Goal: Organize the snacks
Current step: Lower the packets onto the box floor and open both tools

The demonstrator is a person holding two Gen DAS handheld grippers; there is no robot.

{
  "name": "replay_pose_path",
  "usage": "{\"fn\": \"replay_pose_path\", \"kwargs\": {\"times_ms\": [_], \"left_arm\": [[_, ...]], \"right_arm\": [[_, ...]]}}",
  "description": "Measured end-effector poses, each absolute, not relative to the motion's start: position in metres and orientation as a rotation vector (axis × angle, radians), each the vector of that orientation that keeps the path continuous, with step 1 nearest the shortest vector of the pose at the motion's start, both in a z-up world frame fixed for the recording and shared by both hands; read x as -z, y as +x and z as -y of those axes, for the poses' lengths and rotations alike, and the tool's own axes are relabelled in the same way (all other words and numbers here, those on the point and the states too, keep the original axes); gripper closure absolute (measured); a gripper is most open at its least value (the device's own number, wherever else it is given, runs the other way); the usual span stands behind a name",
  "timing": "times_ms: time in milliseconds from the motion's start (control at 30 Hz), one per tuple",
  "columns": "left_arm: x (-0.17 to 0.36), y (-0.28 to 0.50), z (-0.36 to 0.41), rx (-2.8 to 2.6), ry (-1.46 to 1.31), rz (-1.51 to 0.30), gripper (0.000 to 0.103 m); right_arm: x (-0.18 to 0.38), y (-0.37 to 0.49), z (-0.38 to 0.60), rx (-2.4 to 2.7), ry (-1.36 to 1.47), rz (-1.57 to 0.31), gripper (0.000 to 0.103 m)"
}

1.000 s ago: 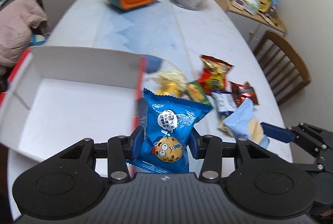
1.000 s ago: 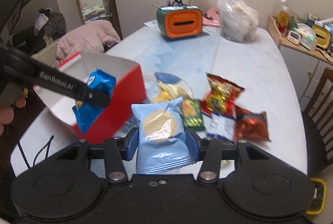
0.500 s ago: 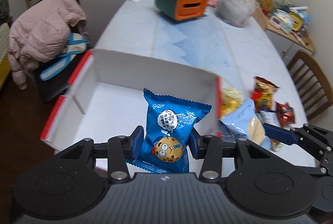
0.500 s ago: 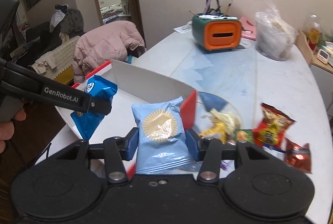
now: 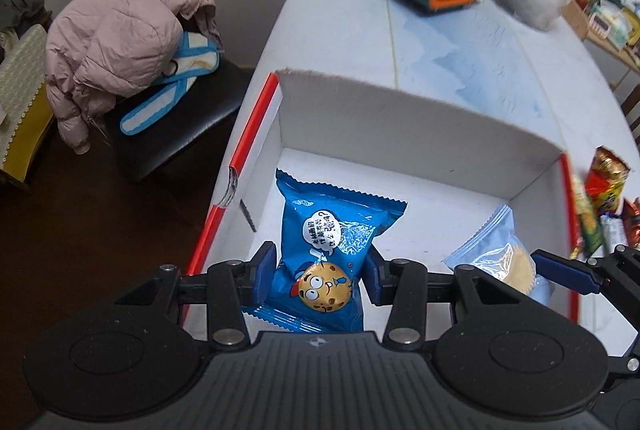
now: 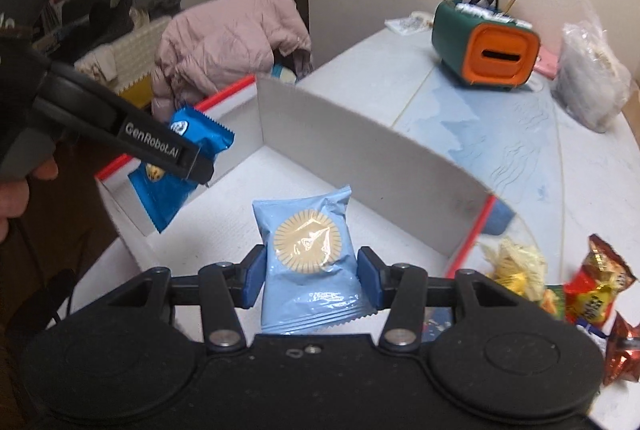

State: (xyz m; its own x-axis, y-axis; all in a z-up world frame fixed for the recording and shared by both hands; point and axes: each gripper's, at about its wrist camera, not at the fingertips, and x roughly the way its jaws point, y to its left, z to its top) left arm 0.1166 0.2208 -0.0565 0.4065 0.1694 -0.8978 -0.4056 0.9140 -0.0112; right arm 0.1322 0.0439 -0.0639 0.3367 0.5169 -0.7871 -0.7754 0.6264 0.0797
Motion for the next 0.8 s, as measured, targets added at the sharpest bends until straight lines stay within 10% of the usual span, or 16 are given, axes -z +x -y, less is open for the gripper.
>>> {"fn": "replay_pose_path", "kwargs": {"times_ms": [800], "left_arm": [[0.107, 0.141, -0.216, -0.300, -0.077, -1.227, 0.059]], "right_arm": [[0.116, 0.135, -0.095, -0.857, -0.488, -1.007, 0.054]]}}
